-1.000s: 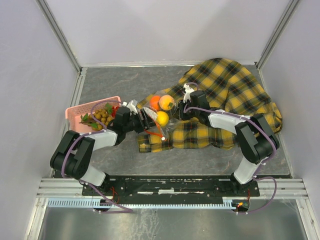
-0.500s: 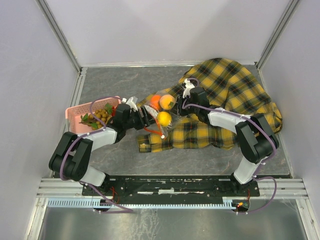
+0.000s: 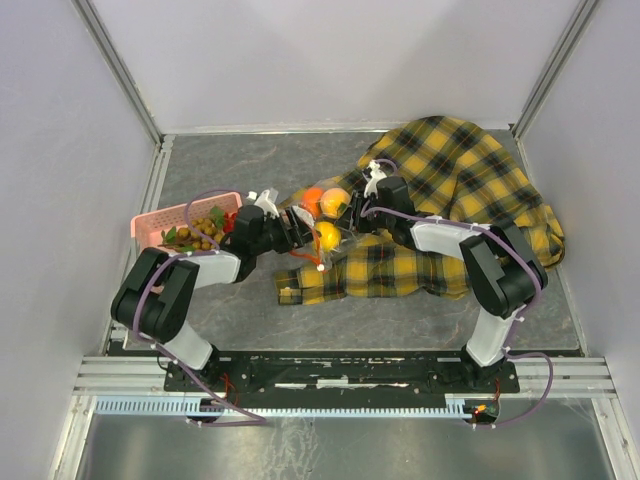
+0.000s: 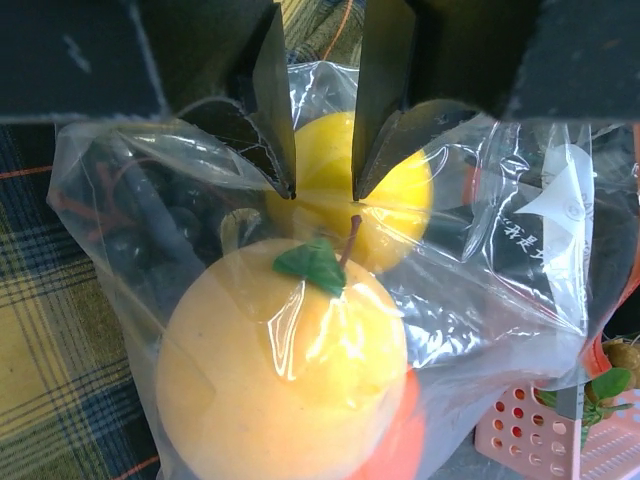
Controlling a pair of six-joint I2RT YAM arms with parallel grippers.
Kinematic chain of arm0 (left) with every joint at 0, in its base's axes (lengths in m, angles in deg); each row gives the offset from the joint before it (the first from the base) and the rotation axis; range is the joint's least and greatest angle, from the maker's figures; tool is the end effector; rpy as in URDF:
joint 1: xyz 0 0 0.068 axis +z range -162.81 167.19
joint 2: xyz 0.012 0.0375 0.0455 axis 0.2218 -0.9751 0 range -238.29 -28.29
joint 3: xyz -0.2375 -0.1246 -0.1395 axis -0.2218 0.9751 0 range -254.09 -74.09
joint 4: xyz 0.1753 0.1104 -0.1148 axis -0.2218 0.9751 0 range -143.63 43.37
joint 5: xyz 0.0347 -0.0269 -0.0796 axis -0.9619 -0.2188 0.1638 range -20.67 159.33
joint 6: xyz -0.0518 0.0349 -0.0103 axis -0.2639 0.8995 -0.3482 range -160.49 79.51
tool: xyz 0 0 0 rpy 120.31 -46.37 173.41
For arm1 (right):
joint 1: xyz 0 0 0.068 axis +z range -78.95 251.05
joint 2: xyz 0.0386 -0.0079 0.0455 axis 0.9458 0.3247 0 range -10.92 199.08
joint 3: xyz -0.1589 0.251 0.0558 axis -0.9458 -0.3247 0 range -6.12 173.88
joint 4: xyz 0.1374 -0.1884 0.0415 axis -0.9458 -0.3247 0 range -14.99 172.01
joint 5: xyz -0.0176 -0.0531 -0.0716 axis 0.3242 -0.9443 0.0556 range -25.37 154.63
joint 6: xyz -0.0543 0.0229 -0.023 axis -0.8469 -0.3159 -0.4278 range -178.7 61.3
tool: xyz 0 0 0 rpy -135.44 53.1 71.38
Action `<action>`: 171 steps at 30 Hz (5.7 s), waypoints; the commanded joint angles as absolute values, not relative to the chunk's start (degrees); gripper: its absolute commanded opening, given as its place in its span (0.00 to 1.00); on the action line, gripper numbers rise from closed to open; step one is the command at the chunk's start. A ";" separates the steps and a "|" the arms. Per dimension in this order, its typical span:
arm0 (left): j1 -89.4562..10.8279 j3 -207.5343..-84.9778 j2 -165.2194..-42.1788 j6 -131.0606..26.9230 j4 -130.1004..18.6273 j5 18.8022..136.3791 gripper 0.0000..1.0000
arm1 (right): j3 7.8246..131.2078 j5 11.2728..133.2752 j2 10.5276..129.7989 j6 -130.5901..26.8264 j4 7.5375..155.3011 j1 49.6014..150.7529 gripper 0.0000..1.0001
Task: Open the zip-top bag and remove the fake food
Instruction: Pick up the fake fruit from the zipper food storage bag.
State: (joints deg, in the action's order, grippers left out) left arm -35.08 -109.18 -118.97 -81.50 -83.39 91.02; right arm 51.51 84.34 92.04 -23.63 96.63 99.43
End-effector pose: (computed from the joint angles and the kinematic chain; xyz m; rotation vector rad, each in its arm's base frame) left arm 0.2744 -0.1318 0.2096 -0.0953 2.1578 -1.0550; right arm 0.3312 0.1975 0.2259 -0.0902 2.2419 0.9980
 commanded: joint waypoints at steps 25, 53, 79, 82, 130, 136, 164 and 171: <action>-36.77 -113.86 -128.87 -81.06 -93.10 91.82 0.89 | 55.97 89.05 98.30 -24.07 96.56 100.20 0.25; -36.80 -113.50 -126.46 -79.58 -94.24 88.26 0.91 | 62.13 87.27 95.63 -28.46 97.29 100.44 0.26; -37.04 -114.38 -130.59 -82.85 -94.84 88.90 0.91 | 59.37 86.56 98.33 -32.28 90.30 103.39 0.17; -37.22 -115.36 -131.08 -82.85 -92.80 88.50 0.91 | 58.78 86.62 97.63 -31.77 91.02 103.41 0.17; -37.35 -110.56 -112.99 -79.21 -74.68 92.83 0.12 | 35.20 92.85 71.23 -24.76 107.88 94.12 0.60; -37.28 -110.56 -110.29 -78.05 -70.23 93.37 0.11 | 32.51 108.01 71.18 -22.03 124.03 96.93 0.61; -37.30 -108.72 -103.76 -78.54 -66.40 94.10 0.11 | 45.85 80.44 71.38 -44.23 84.70 113.48 0.53; -37.33 -108.54 -102.70 -78.24 -65.44 94.12 0.11 | 47.68 76.59 72.62 -43.97 82.11 113.77 0.48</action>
State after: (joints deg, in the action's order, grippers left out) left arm -37.28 -108.54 -105.20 -81.02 -65.45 92.47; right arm 44.45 80.32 72.59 -43.60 83.03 113.44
